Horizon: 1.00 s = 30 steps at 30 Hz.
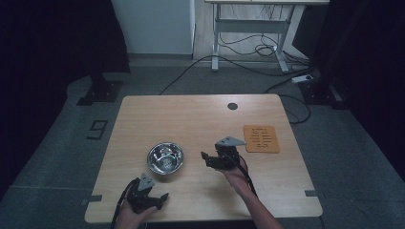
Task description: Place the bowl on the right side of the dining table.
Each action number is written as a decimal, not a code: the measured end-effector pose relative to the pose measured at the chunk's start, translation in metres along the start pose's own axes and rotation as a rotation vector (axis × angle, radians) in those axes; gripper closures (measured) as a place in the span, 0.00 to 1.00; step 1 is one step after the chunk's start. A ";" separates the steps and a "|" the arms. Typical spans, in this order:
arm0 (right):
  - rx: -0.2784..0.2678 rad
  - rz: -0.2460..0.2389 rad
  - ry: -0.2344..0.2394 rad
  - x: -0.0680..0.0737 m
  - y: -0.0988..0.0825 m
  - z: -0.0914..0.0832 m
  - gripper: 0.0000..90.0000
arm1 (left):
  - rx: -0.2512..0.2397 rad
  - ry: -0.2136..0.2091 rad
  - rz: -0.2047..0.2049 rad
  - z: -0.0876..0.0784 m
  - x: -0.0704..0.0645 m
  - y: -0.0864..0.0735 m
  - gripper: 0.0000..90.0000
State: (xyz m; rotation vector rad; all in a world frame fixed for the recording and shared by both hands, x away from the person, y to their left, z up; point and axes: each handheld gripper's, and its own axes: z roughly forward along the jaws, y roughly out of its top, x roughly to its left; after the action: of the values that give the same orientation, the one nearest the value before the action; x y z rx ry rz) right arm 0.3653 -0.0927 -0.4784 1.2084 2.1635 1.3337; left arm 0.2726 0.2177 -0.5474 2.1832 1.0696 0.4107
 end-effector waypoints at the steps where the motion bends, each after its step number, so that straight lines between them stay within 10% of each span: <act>1: 0.000 -0.003 0.001 0.001 0.001 0.001 0.35 | 0.000 0.000 0.000 0.000 0.000 0.000 0.12; 30: 0.018 -0.017 0.034 0.021 0.014 0.025 0.35 | 0.001 0.001 0.001 0.000 0.000 0.000 0.12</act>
State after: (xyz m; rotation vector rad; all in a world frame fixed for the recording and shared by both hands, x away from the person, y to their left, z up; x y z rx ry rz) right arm 0.3760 -0.0591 -0.4760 1.1790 2.2084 1.3403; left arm 0.2724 0.2178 -0.5473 2.1853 1.0692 0.4113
